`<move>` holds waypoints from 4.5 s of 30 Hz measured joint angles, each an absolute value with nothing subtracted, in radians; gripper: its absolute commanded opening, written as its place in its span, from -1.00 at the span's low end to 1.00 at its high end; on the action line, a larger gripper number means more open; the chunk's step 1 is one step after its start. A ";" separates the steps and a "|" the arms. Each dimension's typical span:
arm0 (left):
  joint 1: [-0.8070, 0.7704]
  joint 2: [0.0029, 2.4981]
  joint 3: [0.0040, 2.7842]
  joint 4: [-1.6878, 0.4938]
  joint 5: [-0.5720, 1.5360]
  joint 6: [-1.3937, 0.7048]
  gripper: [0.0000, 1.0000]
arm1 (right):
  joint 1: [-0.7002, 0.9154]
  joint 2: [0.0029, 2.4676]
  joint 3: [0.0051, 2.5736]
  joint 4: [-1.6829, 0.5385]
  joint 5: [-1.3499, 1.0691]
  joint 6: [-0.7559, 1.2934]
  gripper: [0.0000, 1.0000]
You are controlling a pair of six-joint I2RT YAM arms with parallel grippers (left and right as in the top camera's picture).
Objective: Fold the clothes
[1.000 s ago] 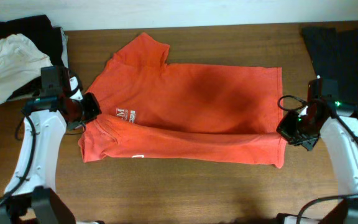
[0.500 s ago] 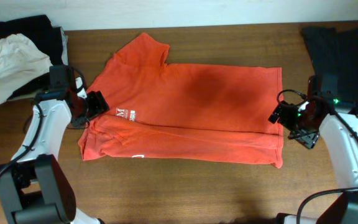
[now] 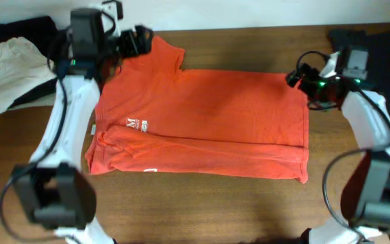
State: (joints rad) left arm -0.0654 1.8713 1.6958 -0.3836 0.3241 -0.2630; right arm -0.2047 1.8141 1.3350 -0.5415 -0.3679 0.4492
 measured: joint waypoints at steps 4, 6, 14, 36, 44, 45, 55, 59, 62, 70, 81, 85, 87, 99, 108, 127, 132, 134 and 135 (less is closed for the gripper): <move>-0.065 2.220 1.973 -0.380 0.302 -0.183 0.85 | -0.116 1.882 1.335 -0.482 -0.388 0.449 0.97; -0.065 2.375 2.019 -0.377 0.295 -0.152 0.85 | -0.080 1.882 1.335 -0.480 -0.364 0.449 0.97; -0.066 2.514 2.042 -0.294 0.207 -0.010 0.83 | -0.080 1.882 1.335 -0.484 -0.315 0.449 0.97; -0.093 2.596 2.092 -0.310 0.088 -0.017 -0.99 | -0.105 2.019 1.378 -0.205 0.067 0.337 0.97; -0.109 2.596 2.093 -0.313 0.051 -0.020 -0.98 | -0.154 2.137 1.378 -0.051 0.143 0.275 1.00; -0.109 2.596 2.093 -0.313 0.051 -0.020 -0.99 | -0.159 2.143 1.378 -0.049 0.144 0.275 1.00; -0.109 2.596 2.093 -0.310 0.051 -0.020 -0.99 | -0.155 2.215 1.414 -0.007 0.084 0.230 0.96; -0.110 2.596 2.093 -0.310 0.051 -0.020 -0.98 | -0.131 2.288 1.593 -0.187 0.077 0.189 0.79; -0.111 2.596 2.093 -0.310 0.051 -0.020 -0.98 | -0.130 2.294 1.605 -0.233 0.079 0.180 0.75; -0.111 2.596 2.093 -0.310 0.051 -0.020 -0.99 | -0.130 2.294 1.626 -0.304 0.104 0.222 -0.01; -0.111 2.567 2.098 -0.419 0.097 -0.021 -0.99 | -0.130 2.293 1.777 -0.612 0.088 0.329 -0.92; -0.104 2.461 2.071 -0.654 0.123 -0.024 -0.99 | -0.130 2.236 1.812 -0.796 0.083 0.361 -0.92; -0.086 2.404 2.072 -0.741 0.124 -0.024 -0.99 | -0.130 2.180 1.816 -0.879 0.081 0.364 -0.92; 0.073 2.238 2.064 -1.430 0.136 0.011 -0.99 | -0.200 2.011 1.823 -1.389 0.065 0.367 -0.92; 0.073 2.225 1.798 -1.422 0.061 0.019 -0.98 | -0.200 2.005 1.764 -1.512 0.069 0.285 -0.78; 0.034 2.135 1.794 -1.373 0.178 0.044 -0.99 | -0.038 2.001 1.602 -1.369 -0.216 0.086 -0.92; -0.005 2.134 1.504 -1.200 0.195 0.045 -0.99 | 0.043 1.989 1.301 -1.147 -0.230 0.086 -0.92; 0.023 2.109 1.444 -1.142 0.225 0.041 -0.99 | 0.016 1.988 1.257 -1.110 -0.211 0.132 -0.92; 0.036 2.104 1.435 -1.139 0.227 0.030 -0.99 | -0.001 1.988 1.257 -1.106 -0.196 0.153 -0.92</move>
